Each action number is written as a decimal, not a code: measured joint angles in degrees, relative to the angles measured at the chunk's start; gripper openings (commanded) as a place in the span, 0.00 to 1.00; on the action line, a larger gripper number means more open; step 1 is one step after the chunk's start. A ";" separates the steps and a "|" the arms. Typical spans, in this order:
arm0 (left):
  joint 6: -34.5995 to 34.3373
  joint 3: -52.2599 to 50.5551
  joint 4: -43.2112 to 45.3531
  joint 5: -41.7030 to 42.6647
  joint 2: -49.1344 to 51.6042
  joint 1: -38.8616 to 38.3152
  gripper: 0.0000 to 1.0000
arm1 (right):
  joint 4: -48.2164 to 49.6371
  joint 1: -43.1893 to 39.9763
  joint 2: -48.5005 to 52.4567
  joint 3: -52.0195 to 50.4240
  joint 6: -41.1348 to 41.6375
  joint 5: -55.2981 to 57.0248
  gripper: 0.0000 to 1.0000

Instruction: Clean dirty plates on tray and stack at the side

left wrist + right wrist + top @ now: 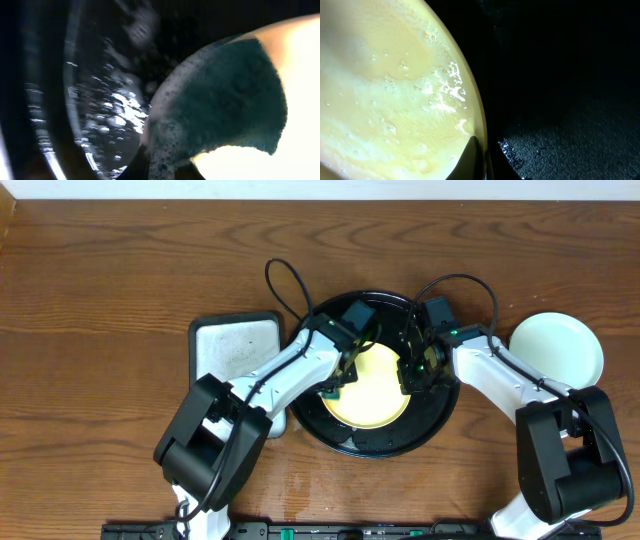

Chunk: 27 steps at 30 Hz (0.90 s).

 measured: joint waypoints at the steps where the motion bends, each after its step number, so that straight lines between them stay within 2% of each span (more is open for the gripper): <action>1: 0.13 0.70 -1.07 -1.25 0.00 0.02 0.08 | 0.00 0.00 0.00 0.00 0.00 -0.07 0.01; 8: 0.79 6.01 -11.96 -9.27 0.39 1.62 0.08 | 0.02 0.00 0.02 0.00 0.00 -0.04 0.01; 17: 2.56 8.68 -19.45 -7.52 -4.50 2.75 0.08 | 0.09 0.00 0.04 0.00 0.00 -0.04 0.01; 23: 5.44 8.68 -25.53 -7.85 -16.57 9.64 0.08 | 0.11 0.00 0.04 0.00 0.00 -0.02 0.01; 27: 6.82 6.29 -24.33 -8.44 -21.59 16.94 0.08 | 0.11 0.00 0.04 0.00 0.00 -0.02 0.01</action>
